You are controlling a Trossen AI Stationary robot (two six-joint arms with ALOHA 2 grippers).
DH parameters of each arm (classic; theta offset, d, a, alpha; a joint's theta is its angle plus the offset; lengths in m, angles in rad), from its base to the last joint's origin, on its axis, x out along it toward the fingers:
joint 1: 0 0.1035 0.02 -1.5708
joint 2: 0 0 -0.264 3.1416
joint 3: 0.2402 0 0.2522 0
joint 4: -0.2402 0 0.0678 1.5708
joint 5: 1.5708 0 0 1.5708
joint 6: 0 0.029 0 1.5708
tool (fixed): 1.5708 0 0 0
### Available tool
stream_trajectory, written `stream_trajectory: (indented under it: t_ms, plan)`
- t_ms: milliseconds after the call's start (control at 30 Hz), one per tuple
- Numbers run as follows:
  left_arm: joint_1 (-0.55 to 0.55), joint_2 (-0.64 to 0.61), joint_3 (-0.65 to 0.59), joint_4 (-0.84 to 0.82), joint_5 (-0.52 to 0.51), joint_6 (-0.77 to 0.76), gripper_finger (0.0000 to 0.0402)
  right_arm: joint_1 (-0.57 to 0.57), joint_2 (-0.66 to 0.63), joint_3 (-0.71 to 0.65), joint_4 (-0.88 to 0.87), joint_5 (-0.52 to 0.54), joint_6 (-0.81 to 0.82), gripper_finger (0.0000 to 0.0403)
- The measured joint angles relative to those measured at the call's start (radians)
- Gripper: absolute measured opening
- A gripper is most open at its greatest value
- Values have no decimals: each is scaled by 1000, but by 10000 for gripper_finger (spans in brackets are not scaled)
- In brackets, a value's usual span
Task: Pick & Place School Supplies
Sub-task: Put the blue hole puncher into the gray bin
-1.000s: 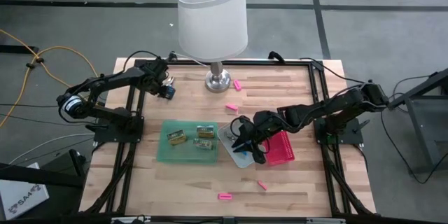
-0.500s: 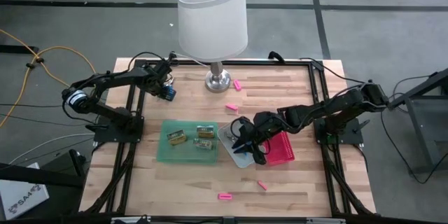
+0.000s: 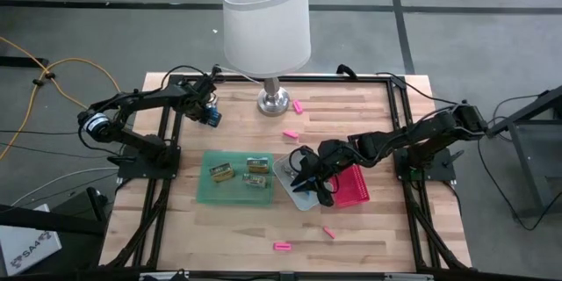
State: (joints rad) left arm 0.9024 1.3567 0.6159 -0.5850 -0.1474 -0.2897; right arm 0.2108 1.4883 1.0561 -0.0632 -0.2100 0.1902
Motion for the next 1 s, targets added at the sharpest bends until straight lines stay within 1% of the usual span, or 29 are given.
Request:
stream_trajectory:
  t_ms: [167,233,433,533,767,1000]
  plan:
    - [0,0,0,2,1,0,47,0,0,0,0,-1,0,73]
    - [0,0,0,2,0,0,38,0,0,0,0,-1,0,73]
    - [0,-8,-2,4,-3,1,36,0,0,0,-1,-2,0,73]
    - [2,-30,-5,4,-26,5,36,0,0,0,-1,-2,0,73]
    - [-2,-143,-4,-3,-24,24,36,0,0,0,-1,-2,0,73]
    - [-55,-312,-3,-116,-11,2,36,0,0,0,-1,0,0,73]
